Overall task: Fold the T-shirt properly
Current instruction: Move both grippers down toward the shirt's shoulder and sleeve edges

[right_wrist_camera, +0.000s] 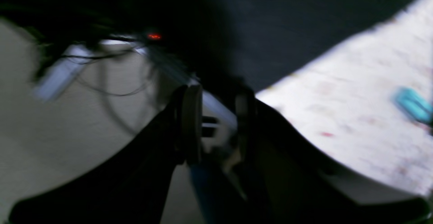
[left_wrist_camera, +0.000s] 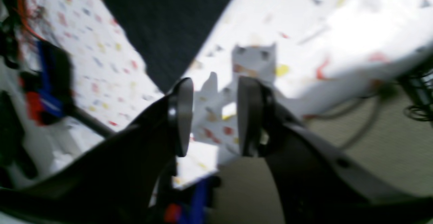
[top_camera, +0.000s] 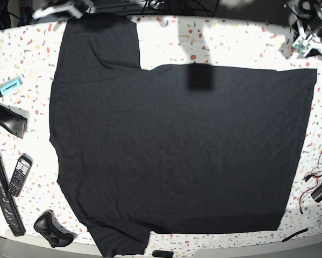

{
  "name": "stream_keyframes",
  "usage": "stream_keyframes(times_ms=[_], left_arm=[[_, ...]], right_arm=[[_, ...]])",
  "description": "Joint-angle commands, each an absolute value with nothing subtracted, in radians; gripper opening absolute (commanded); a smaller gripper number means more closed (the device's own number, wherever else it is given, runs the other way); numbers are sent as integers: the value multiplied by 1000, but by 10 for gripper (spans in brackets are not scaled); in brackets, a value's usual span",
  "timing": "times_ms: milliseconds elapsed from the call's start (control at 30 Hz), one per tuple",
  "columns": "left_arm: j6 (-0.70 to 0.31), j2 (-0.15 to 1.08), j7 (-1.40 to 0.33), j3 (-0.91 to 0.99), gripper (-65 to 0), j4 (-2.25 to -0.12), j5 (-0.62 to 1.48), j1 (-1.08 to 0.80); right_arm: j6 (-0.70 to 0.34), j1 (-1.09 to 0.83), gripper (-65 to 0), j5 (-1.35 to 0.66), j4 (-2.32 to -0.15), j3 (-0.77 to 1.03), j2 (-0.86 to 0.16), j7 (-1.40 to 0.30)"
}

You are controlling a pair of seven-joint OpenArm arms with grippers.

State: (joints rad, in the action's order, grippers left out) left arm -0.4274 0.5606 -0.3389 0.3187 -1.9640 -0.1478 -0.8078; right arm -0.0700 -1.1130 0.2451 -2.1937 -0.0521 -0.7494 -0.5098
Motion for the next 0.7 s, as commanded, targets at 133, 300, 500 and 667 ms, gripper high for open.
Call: stream_keyframes(times_ms=[133,300,500,667], left_arm=[[-468,637,-276,306,-417,-1972,-202,-755],[-466,727,-260,188,-417,-1886,-271,-678],[-411,762,-261,5,-417,-1703,-379,-518],[-405,766,-260,-83,-417,-1602,-378,-434]], right_arm=[[-63,-1090,-481,255,-2223,72,-757,-552],[-62,-1078,-480,255,-2223,147,-756,-620],[-62,-1078,-480,255,-2223,184,-749,-638],[-58,-1078,-481,263,-2223,191,-722,-640]])
